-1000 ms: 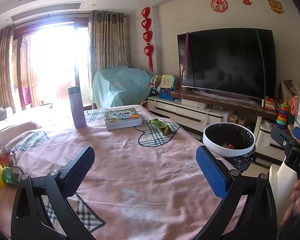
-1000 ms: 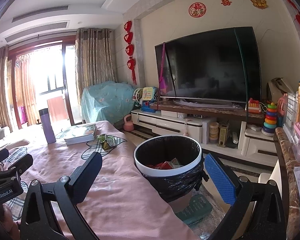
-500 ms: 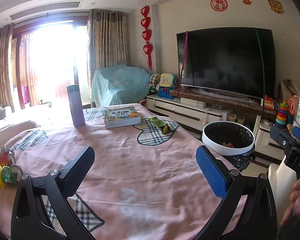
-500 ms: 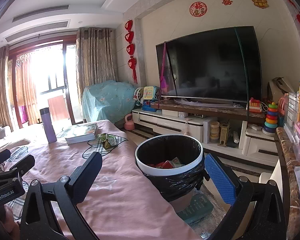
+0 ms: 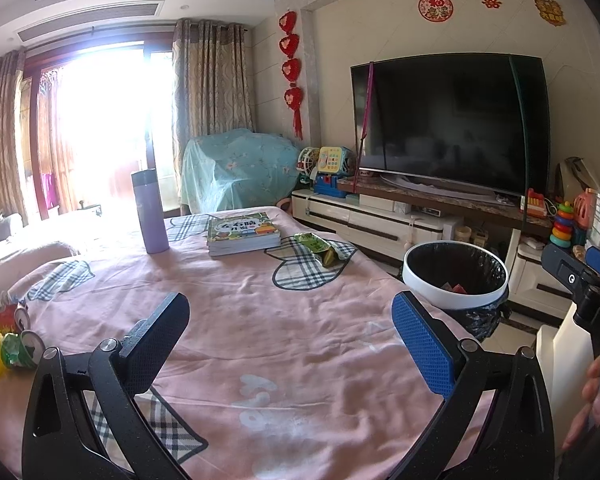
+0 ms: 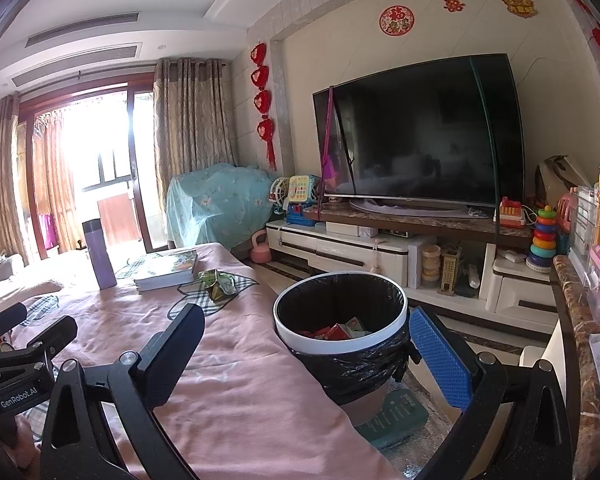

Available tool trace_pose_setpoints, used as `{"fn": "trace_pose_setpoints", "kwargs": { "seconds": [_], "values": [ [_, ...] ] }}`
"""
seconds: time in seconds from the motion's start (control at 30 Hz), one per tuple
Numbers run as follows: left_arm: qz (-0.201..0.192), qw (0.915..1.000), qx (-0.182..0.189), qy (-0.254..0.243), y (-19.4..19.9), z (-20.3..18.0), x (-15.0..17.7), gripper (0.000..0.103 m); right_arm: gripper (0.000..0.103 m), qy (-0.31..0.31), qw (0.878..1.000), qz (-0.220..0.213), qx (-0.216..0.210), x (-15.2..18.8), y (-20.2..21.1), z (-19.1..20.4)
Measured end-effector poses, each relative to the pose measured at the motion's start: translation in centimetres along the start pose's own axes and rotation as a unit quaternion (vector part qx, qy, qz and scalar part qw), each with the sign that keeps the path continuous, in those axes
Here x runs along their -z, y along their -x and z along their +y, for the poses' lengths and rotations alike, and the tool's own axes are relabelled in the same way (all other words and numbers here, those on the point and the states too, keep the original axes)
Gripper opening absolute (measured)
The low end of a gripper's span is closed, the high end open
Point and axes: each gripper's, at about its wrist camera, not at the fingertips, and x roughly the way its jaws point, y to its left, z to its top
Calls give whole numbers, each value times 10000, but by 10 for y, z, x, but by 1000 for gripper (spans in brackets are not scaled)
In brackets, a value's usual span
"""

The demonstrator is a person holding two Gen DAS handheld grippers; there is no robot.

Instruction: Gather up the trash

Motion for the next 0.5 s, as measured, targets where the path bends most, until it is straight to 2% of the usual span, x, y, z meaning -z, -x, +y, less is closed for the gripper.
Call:
{"fn": "trace_pose_setpoints", "kwargs": {
  "seconds": [0.5],
  "values": [
    [67, 10000, 48, -22, -3, 1, 2, 103, 103, -1, 10000, 2, -9, -1, 1, 2]
  ]
}}
